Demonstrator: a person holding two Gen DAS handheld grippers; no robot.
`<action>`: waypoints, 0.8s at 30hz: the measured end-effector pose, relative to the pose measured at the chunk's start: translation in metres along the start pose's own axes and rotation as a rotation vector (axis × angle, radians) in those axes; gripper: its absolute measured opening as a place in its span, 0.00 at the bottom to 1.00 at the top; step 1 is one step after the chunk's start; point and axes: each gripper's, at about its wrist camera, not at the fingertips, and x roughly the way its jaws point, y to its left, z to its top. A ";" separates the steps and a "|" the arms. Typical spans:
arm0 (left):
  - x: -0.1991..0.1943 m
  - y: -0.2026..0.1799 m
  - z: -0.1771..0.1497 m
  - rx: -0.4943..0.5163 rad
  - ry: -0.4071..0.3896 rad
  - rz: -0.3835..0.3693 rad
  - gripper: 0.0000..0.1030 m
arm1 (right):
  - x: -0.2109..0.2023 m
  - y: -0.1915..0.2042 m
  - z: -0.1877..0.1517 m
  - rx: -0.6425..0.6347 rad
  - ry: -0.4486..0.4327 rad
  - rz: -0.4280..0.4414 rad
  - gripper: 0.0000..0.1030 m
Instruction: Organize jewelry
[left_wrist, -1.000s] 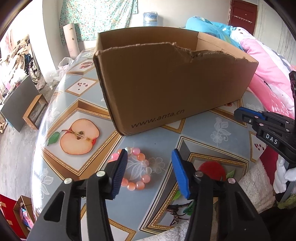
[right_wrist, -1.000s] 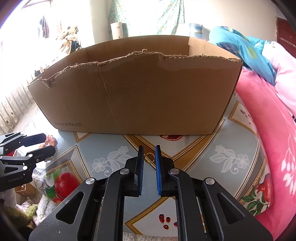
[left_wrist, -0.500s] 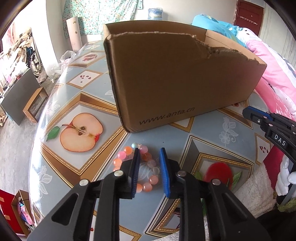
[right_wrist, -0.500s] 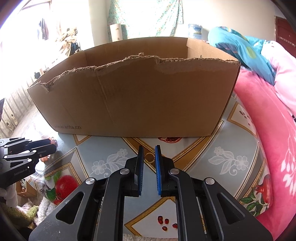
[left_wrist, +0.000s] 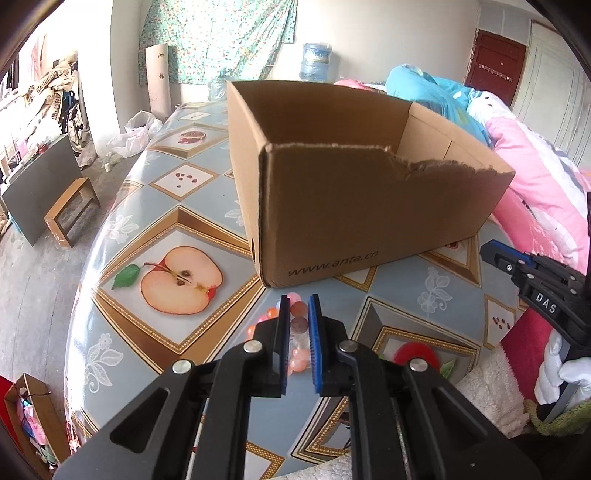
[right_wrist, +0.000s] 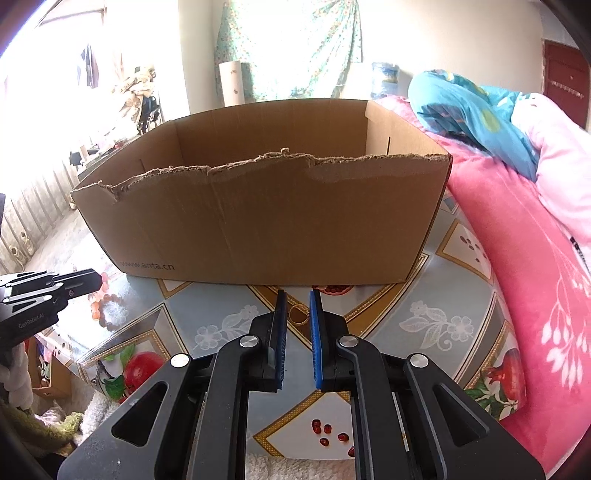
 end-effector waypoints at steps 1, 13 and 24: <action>-0.006 0.003 0.002 -0.022 -0.016 -0.025 0.09 | -0.003 0.001 0.000 -0.003 -0.006 0.000 0.10; -0.083 0.002 0.036 -0.072 -0.228 -0.263 0.08 | -0.045 0.004 0.012 0.009 -0.106 0.044 0.10; -0.126 -0.010 0.102 -0.014 -0.340 -0.427 0.09 | -0.075 -0.017 0.063 0.036 -0.202 0.152 0.10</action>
